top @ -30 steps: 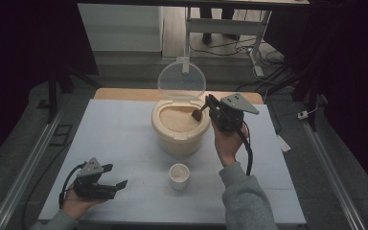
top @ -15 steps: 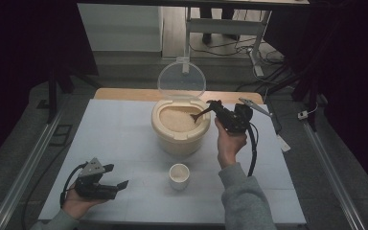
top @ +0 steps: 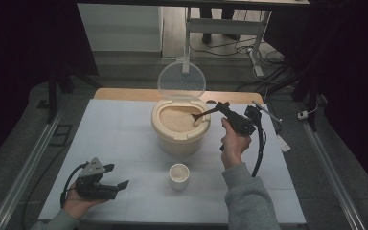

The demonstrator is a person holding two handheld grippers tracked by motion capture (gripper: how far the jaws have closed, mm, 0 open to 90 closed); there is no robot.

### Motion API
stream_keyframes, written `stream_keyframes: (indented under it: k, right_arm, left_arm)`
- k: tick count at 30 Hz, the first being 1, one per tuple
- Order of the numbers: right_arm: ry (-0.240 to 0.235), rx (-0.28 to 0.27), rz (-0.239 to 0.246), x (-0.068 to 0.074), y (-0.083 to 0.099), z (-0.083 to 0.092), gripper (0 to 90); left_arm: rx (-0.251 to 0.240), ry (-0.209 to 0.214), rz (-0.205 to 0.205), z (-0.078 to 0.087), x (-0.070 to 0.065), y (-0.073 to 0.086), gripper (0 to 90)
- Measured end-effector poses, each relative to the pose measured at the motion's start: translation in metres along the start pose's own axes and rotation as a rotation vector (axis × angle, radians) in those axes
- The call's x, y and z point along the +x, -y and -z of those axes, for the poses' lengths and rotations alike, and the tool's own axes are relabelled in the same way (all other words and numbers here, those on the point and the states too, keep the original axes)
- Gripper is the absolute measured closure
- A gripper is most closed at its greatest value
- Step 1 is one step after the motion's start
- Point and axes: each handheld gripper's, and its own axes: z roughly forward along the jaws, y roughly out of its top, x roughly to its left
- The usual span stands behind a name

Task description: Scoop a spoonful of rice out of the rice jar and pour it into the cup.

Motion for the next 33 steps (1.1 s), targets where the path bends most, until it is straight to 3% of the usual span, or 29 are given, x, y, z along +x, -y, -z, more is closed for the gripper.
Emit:
stream_keyframes:
  k: [12, 33]
  right_arm:
    - [-0.025, 0.004, -0.14, -0.012, -0.006, 0.002, 84.0]
    - [-0.062, 0.007, -0.208, -0.02, -0.009, 0.008, 84.0]
  left_arm:
    - [0.006, -0.004, -0.003, -0.001, 0.0, 0.001, 15.7]
    - [0.008, -0.015, -0.013, -0.001, 0.0, 0.0, 16.0]
